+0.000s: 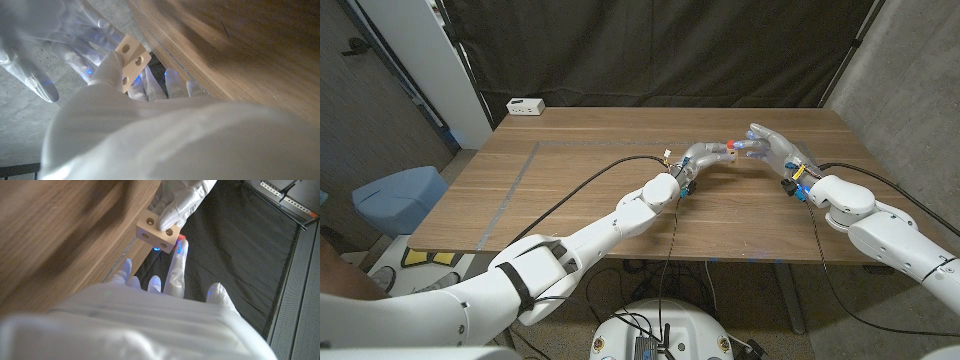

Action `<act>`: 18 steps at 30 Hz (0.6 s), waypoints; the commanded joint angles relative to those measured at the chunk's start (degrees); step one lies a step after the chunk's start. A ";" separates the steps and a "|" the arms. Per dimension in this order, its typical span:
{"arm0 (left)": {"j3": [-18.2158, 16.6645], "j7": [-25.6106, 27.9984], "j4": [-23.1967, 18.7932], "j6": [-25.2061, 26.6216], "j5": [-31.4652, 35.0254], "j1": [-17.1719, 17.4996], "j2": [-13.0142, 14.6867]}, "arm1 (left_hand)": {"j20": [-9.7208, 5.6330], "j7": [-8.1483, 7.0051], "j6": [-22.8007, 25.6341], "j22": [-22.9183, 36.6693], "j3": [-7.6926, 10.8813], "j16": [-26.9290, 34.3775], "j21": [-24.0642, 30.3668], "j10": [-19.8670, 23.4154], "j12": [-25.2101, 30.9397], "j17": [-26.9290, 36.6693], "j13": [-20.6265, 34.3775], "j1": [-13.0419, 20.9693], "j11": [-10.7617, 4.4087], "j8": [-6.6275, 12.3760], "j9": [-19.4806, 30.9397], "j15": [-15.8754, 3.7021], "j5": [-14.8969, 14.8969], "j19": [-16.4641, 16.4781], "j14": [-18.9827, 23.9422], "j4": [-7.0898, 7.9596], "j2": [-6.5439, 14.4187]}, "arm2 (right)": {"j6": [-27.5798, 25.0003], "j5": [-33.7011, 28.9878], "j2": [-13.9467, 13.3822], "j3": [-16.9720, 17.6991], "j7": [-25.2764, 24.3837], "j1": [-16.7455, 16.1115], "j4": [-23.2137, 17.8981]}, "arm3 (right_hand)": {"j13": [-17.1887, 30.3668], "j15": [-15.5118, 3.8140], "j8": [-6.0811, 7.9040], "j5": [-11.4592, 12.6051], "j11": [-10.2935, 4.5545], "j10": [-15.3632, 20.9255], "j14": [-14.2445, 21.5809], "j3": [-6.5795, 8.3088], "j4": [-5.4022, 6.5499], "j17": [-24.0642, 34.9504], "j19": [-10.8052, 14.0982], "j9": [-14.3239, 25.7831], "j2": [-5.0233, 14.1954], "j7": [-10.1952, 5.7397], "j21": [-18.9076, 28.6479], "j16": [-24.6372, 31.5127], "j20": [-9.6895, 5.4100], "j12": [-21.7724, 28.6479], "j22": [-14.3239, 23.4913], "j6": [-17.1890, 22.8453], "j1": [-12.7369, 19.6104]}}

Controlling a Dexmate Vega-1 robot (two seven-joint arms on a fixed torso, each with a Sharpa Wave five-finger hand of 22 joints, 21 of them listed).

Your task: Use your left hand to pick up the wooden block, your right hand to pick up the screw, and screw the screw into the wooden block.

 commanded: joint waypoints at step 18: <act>-0.01 -0.73 1.06 -0.41 -0.04 -0.75 0.04 | -0.26 0.38 0.76 0.19 2.13 0.31 0.13 0.42 0.42 0.16 0.37 0.48 0.02 0.23 0.26 -2.62 0.21 -0.07 0.37 1.50 0.71 | -0.11 -0.55 0.13 1.41 -2.25 -1.26 -0.89 | 0.09 -0.30 0.22 0.43 0.76 2.41 1.46 0.69 -0.14 -0.04 1.03 0.15 0.67 0.30 0.45 0.75 0.02 0.42 0.09 1.27 0.22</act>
